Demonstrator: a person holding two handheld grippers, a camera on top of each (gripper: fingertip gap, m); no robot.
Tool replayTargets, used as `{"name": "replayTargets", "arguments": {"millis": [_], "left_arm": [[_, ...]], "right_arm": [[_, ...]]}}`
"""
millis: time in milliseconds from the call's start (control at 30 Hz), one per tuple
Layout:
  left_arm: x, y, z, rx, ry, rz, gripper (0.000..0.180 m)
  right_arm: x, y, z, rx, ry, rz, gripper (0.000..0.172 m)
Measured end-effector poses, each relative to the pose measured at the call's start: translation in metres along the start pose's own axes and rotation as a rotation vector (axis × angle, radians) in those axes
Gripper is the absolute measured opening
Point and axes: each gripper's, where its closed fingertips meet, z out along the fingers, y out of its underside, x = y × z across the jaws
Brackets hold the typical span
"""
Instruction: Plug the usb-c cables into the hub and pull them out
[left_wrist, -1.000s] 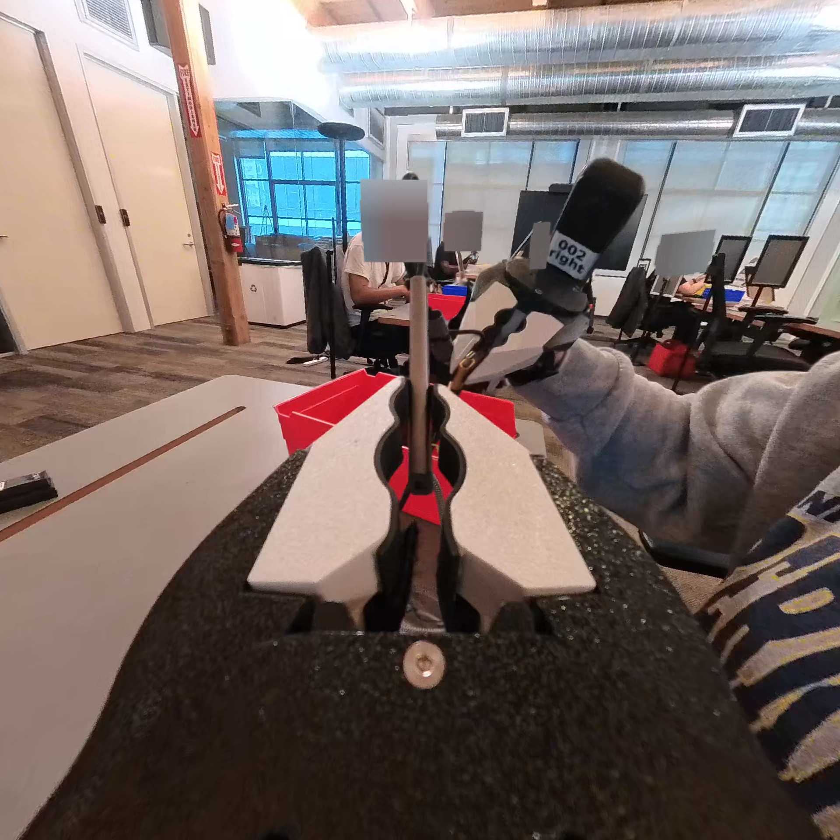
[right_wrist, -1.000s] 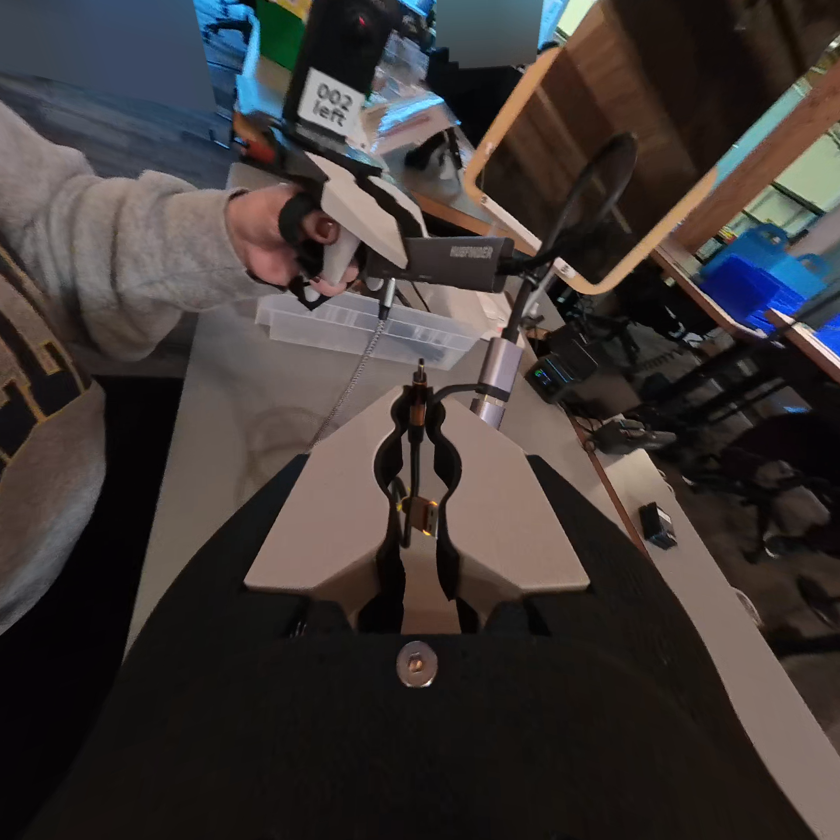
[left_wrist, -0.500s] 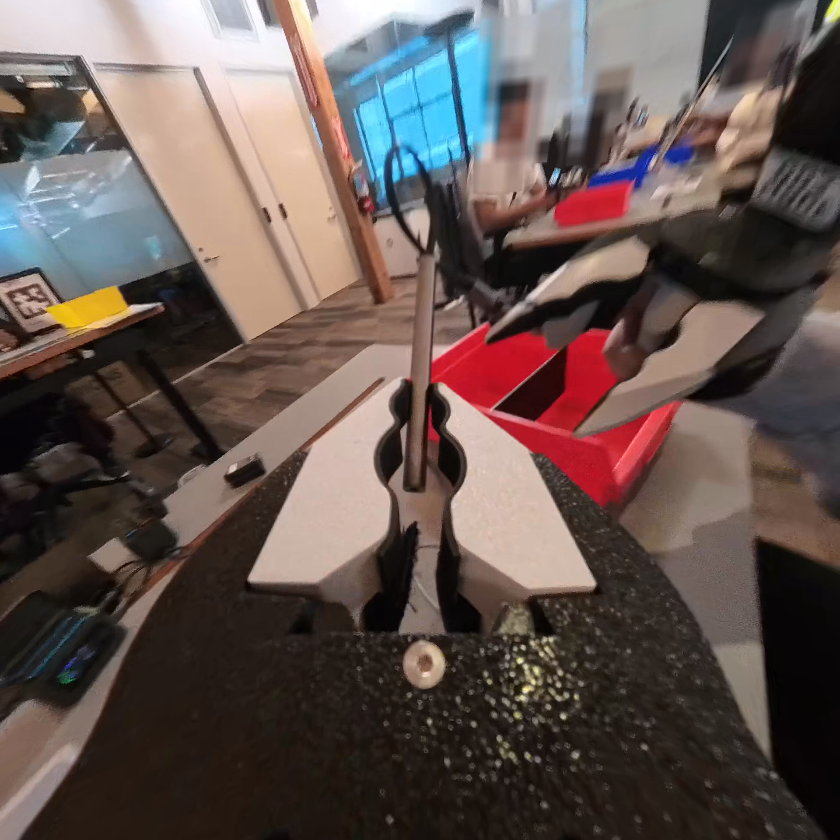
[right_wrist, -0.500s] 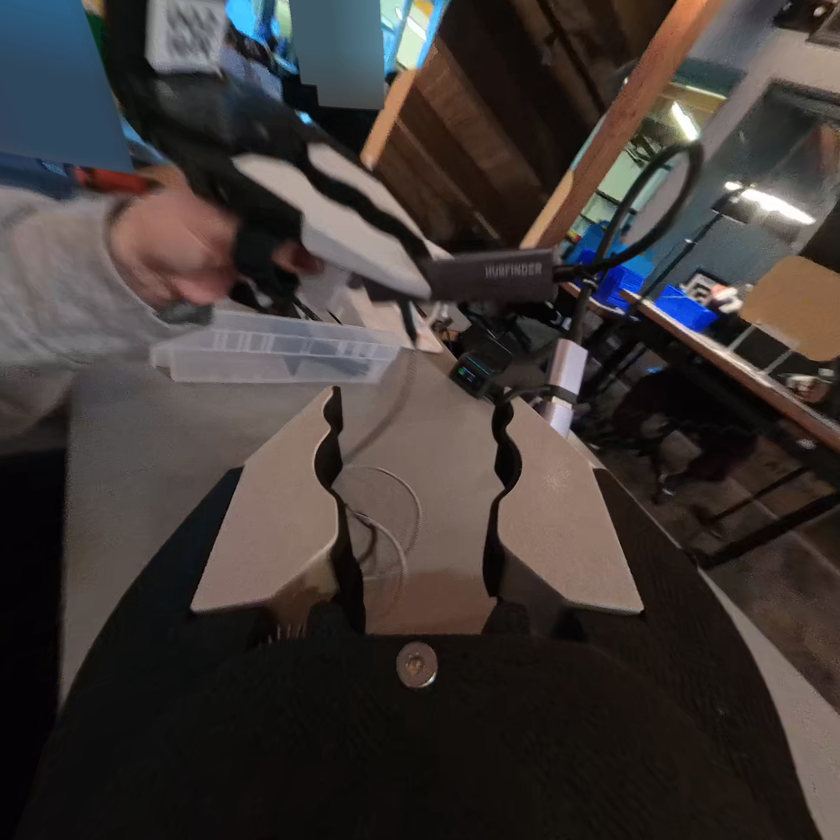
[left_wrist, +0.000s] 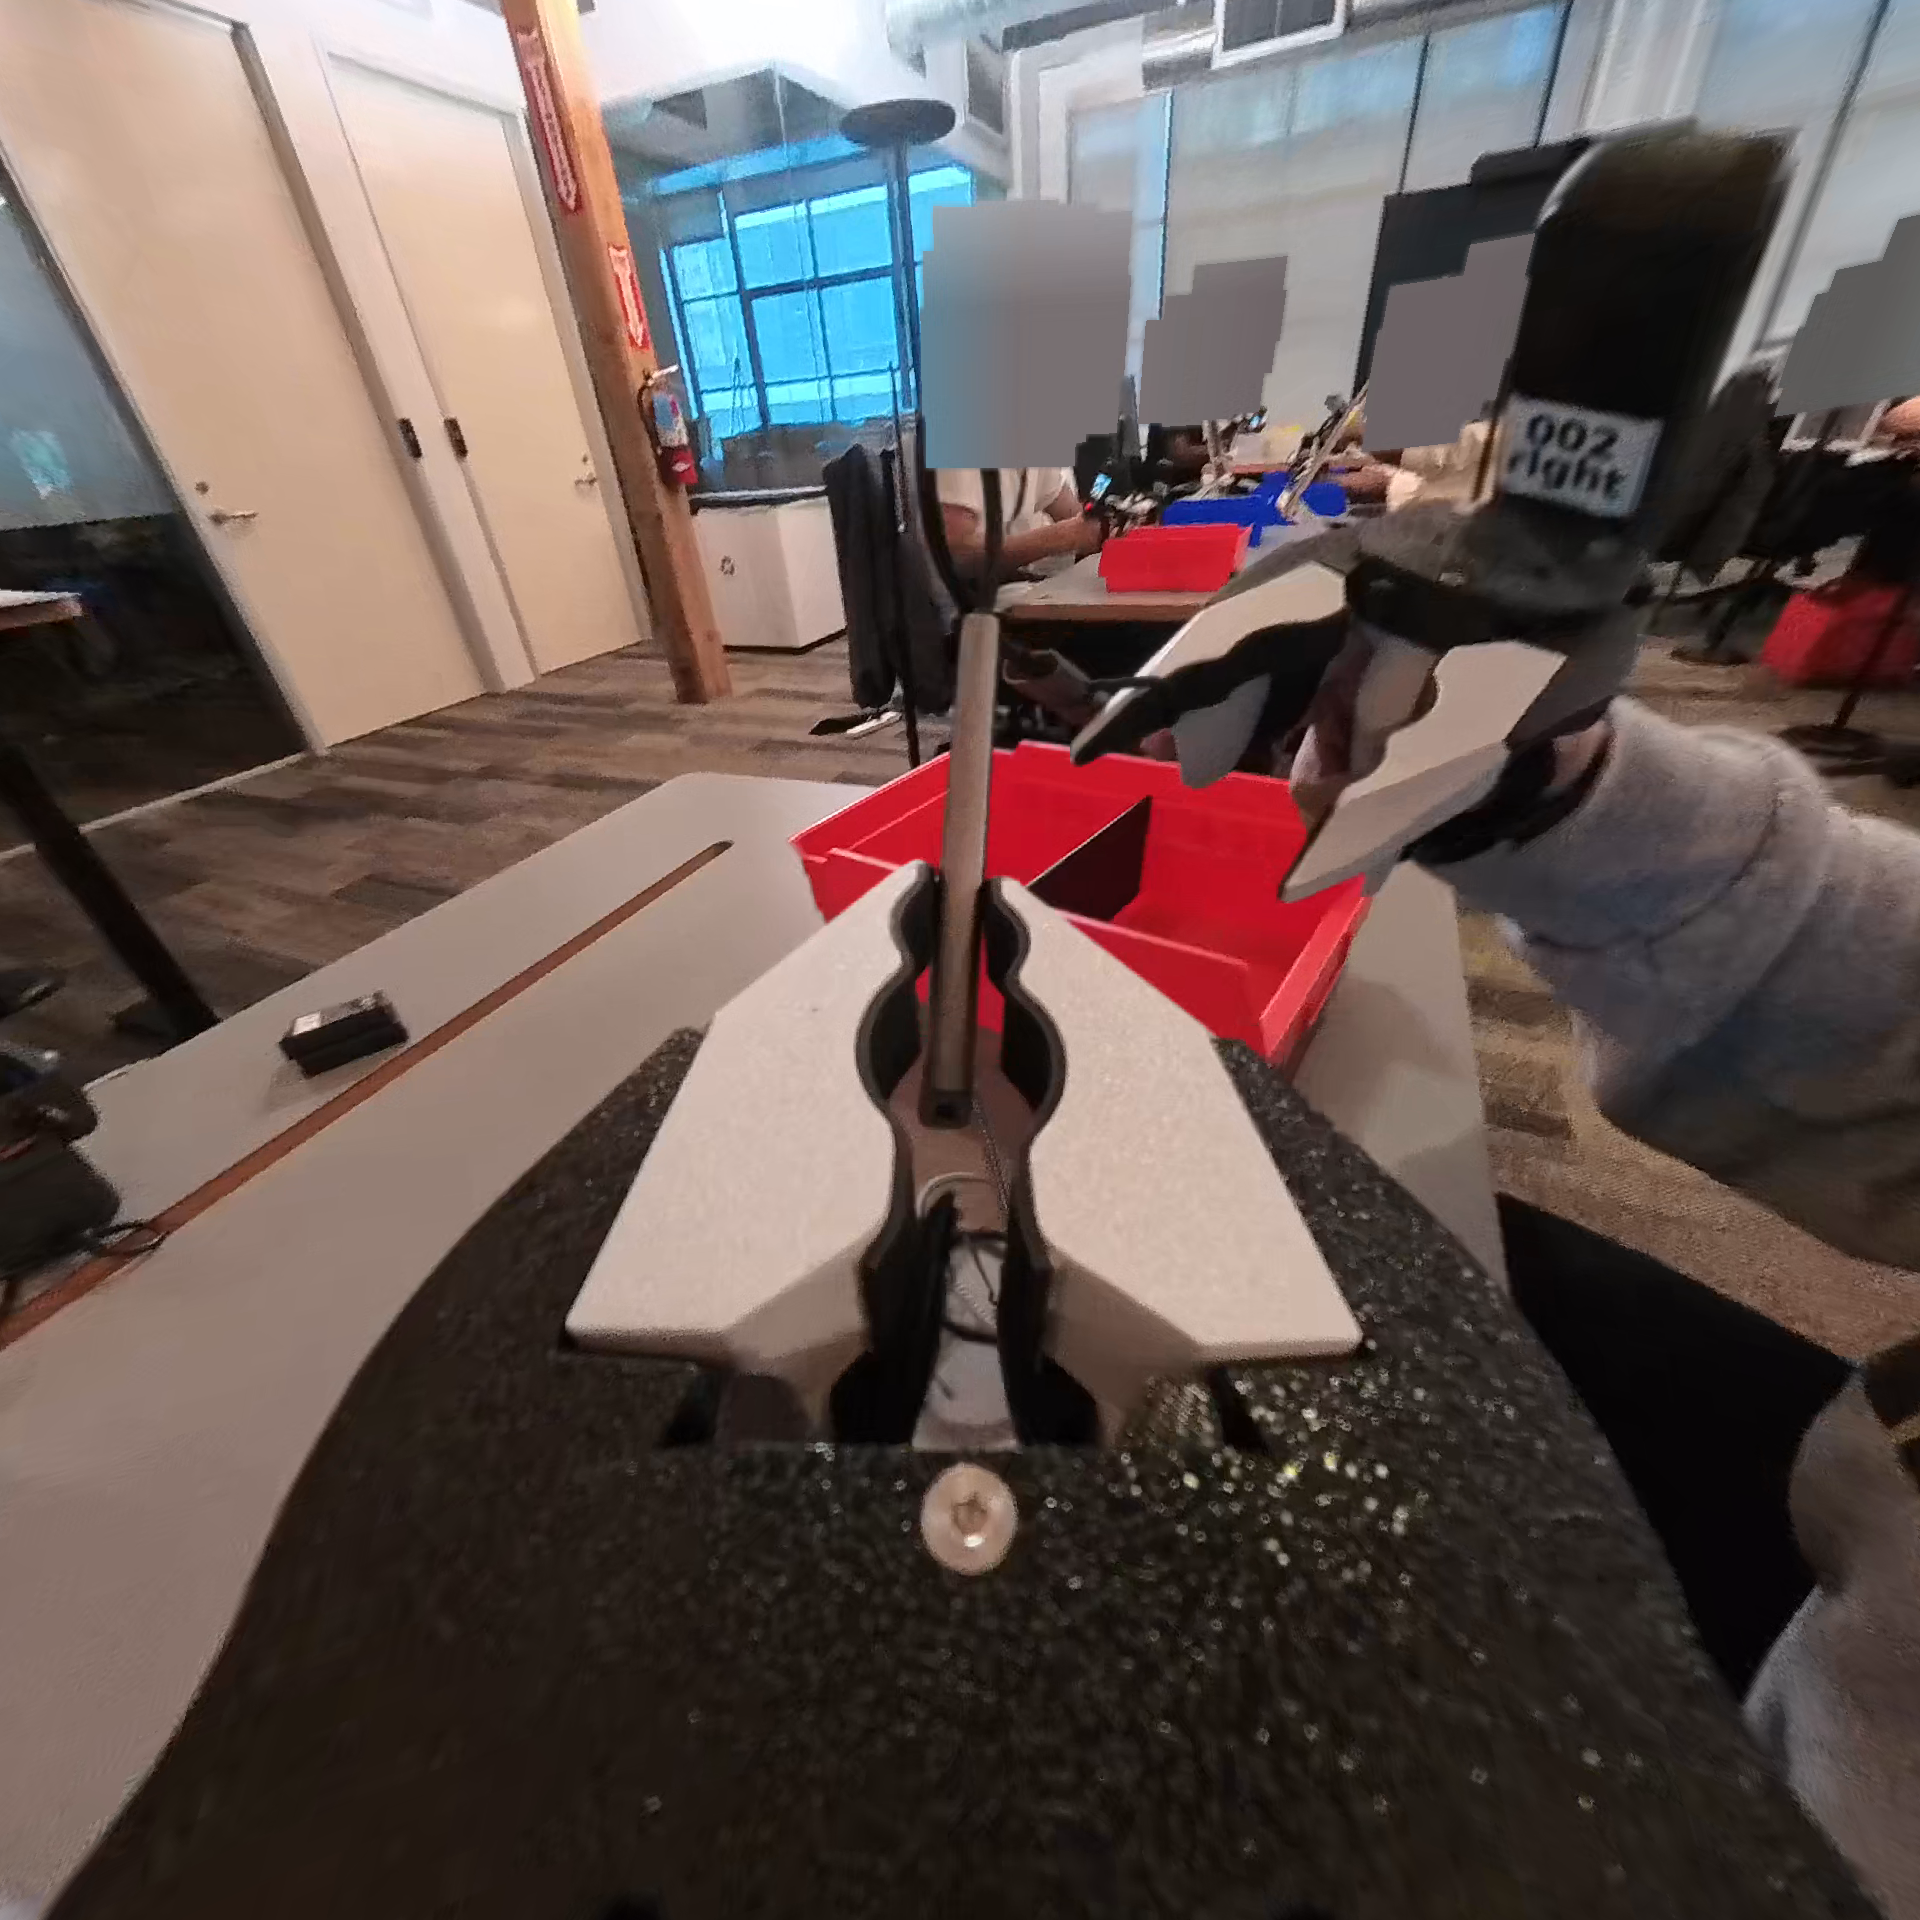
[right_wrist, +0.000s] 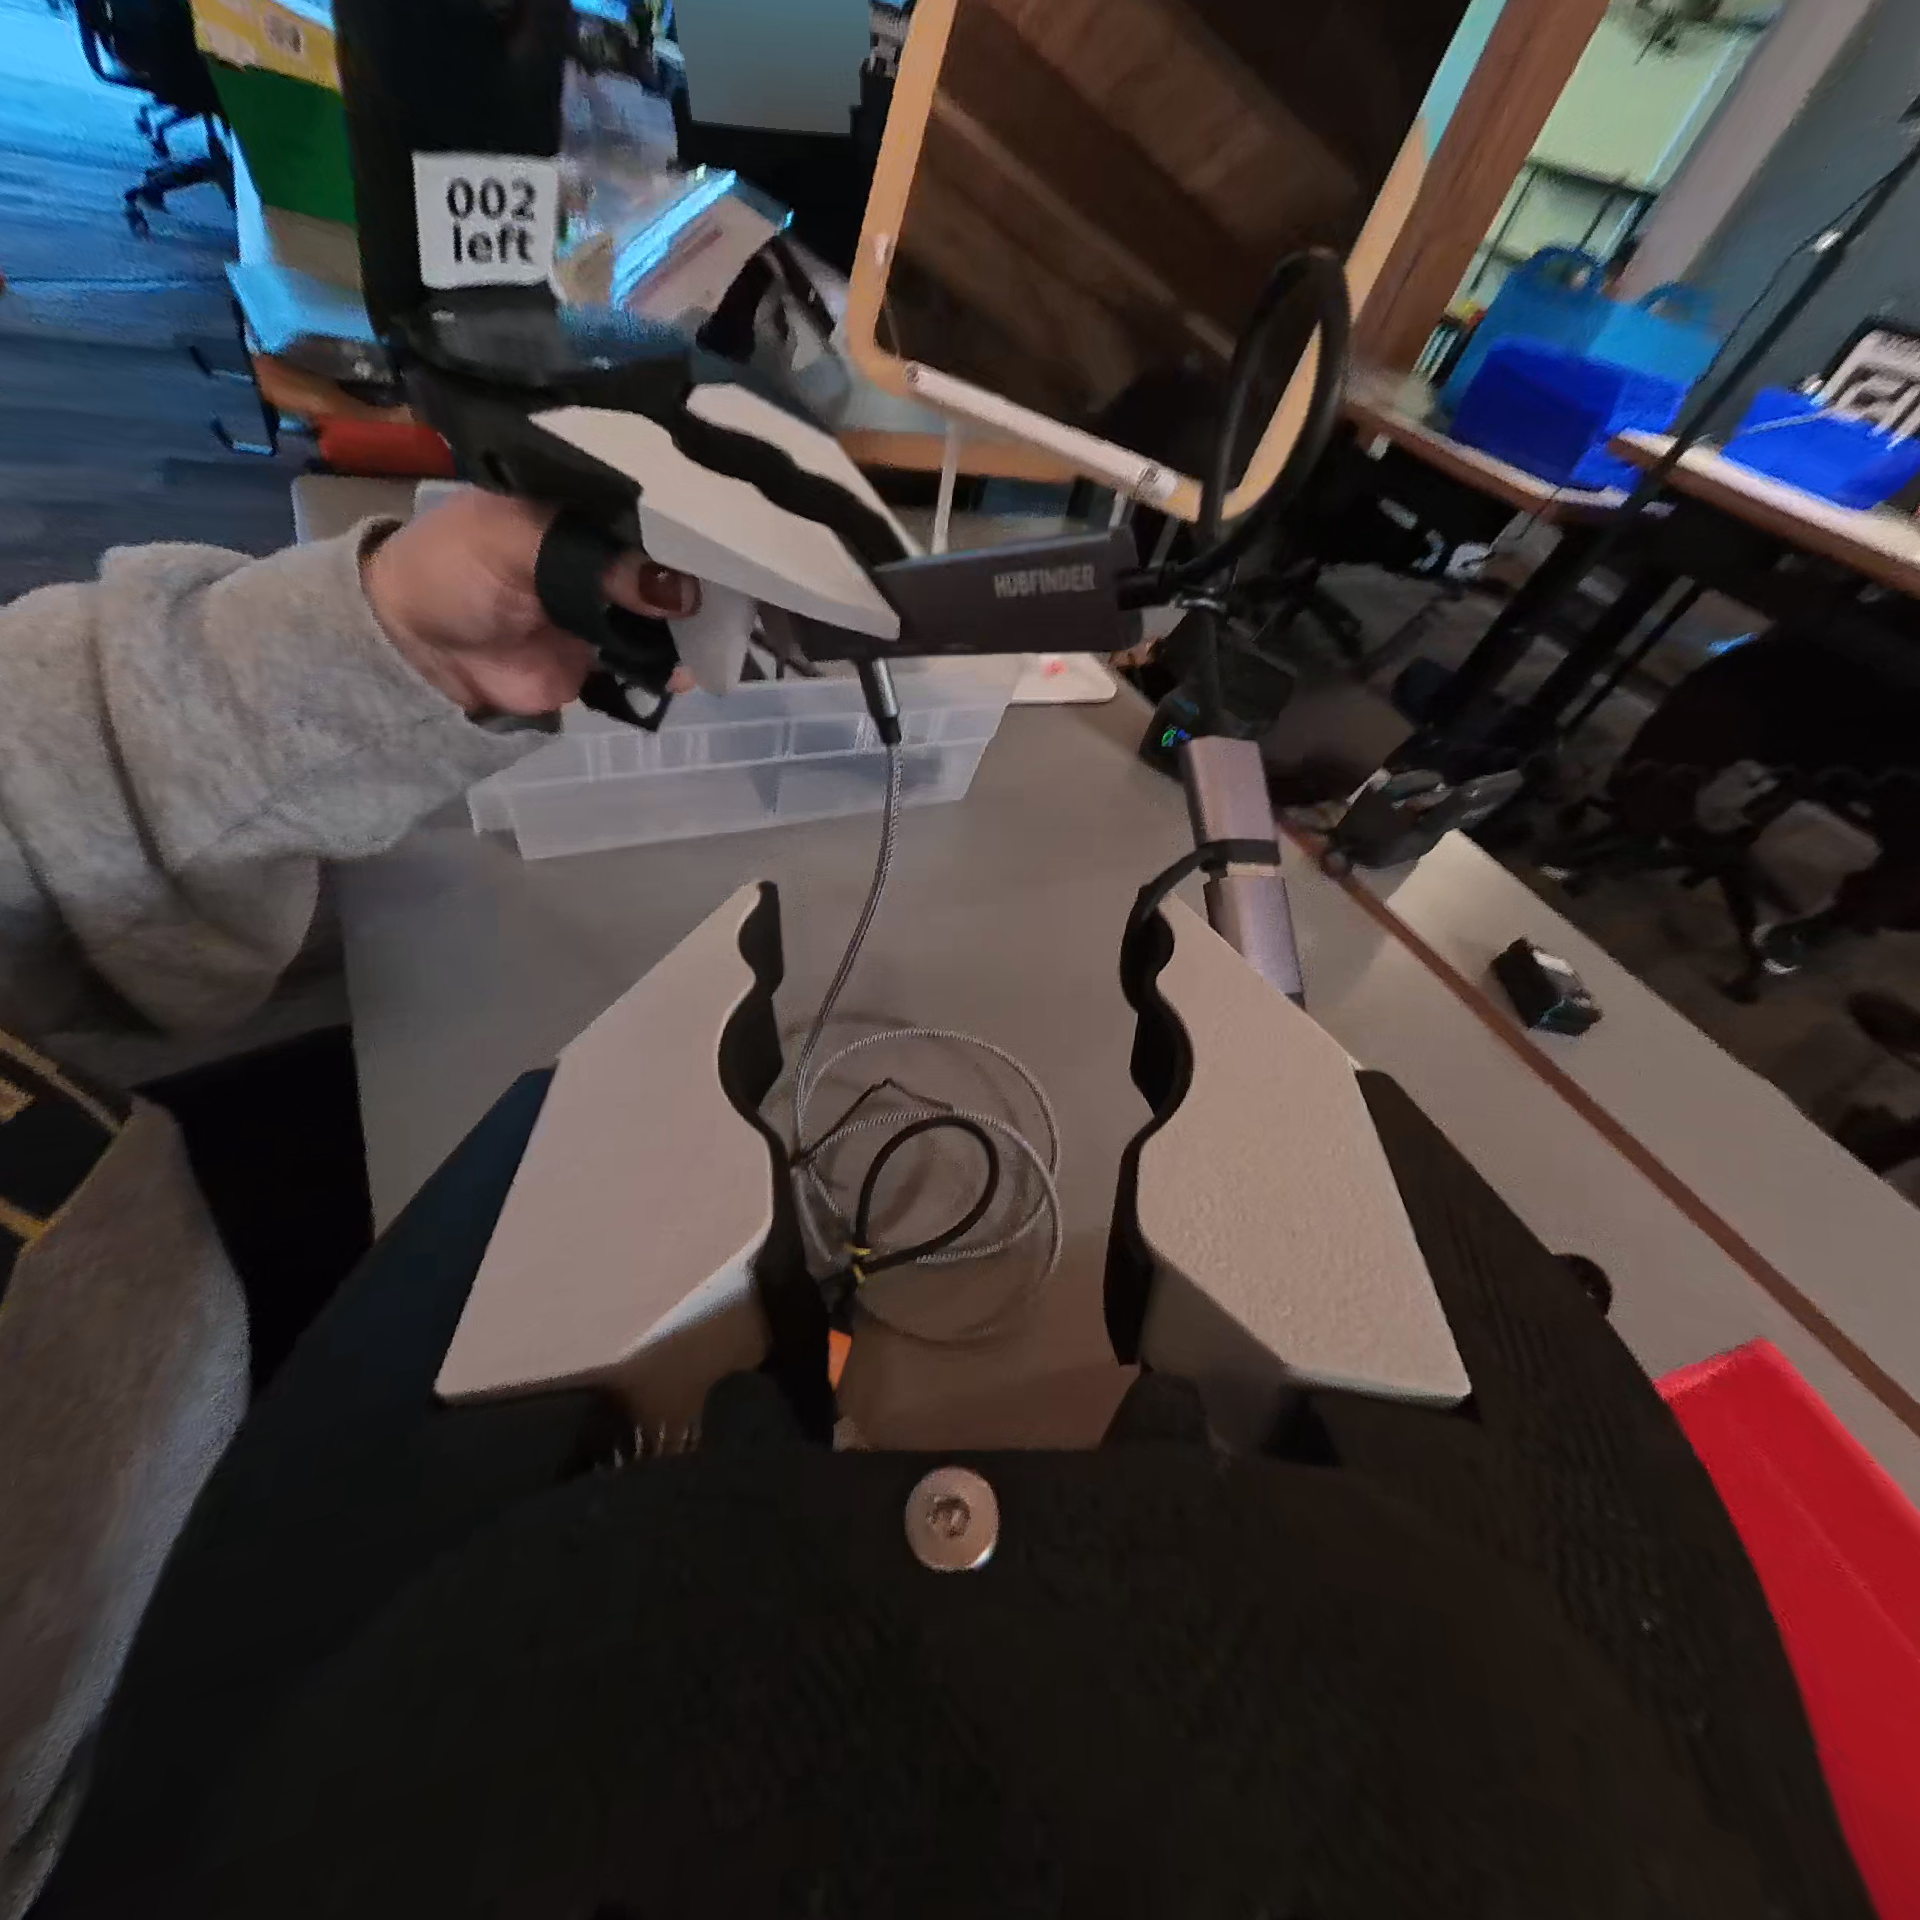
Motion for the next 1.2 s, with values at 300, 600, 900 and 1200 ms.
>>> {"name": "replayTargets", "arguments": {"millis": [300,600,900,1200], "left_arm": [[0.005,0.011,-0.017,-0.004,0.029,0.056,0.006],[0.002,0.014,-0.042,-0.004,0.049,0.113,0.006],[0.023,0.019,-0.028,-0.091,0.022,0.276,0.006],[0.011,0.045,-0.022,-0.328,-0.144,0.495,0.007]], "right_arm": [[-0.002,-0.007,0.001,-0.047,-0.012,0.067,0.054],[-0.032,0.006,-0.002,-0.229,-0.206,-0.087,0.078],[-0.002,0.058,0.018,-0.616,0.127,-0.547,0.104],[0.004,0.066,0.026,-0.636,0.221,-0.607,0.108]]}}
